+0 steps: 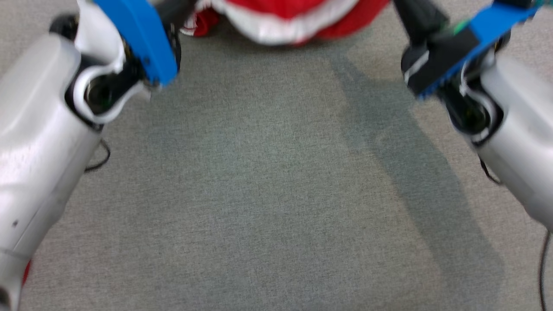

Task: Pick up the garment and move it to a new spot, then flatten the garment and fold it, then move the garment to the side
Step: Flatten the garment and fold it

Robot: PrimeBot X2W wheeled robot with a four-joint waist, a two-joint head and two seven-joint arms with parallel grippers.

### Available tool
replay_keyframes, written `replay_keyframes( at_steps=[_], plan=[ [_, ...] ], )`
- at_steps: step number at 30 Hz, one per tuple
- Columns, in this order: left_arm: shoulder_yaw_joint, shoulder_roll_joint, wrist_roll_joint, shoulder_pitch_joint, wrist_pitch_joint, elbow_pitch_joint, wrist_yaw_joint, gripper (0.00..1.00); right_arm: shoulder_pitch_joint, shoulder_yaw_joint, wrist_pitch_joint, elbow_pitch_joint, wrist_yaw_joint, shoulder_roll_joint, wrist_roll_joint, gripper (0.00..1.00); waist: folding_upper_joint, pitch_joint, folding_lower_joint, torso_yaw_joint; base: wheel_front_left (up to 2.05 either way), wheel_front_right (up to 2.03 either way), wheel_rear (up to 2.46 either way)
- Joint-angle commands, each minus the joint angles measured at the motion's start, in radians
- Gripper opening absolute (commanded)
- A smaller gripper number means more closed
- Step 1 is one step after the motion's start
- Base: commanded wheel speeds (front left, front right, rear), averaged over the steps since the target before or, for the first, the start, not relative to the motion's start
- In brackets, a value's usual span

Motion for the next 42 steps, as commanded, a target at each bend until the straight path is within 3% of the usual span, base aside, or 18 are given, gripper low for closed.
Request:
replay_keyframes(
  at_steps=[1,10,17,29,35,42],
  plan=[
    [-0.033,0.046,-0.028,0.056,0.035,-0.053,-0.001,0.00,0.061,0.044,0.019,-0.027,0.000,-0.052,-0.001,0.00,-0.0001,-0.028,0.0001,-0.008,0.00,0.00,0.00],
    [-0.172,0.245,-0.132,0.297,0.151,-0.281,-0.001,0.00,0.283,0.215,0.148,-0.164,0.000,-0.204,0.093,0.00,-0.0001,-0.200,0.0001,-0.028,0.00,0.00,0.00],
    [-0.236,0.338,-0.200,0.482,0.183,-0.414,0.001,0.00,0.421,0.299,0.281,-0.276,0.000,-0.317,0.187,0.00,-0.0001,-0.345,0.0001,-0.033,0.00,0.00,0.00],
    [-0.310,0.494,-0.311,0.772,0.145,-0.699,0.073,0.00,0.612,0.349,0.466,-0.430,0.000,-0.514,0.300,0.00,-0.0001,-0.473,0.0001,-0.018,0.00,0.00,0.00],
    [-0.306,0.522,-0.332,0.796,0.138,-0.759,0.103,0.00,0.609,0.330,0.476,-0.464,0.000,-0.565,0.333,0.00,-0.0001,-0.471,0.0001,0.007,0.00,0.00,0.00],
    [-0.262,0.514,-0.368,0.715,0.183,-0.734,0.087,0.00,0.523,0.307,0.537,-0.429,0.000,-0.521,0.343,0.00,-0.0001,-0.436,0.0001,0.034,0.00,0.00,0.00]
  ],
)
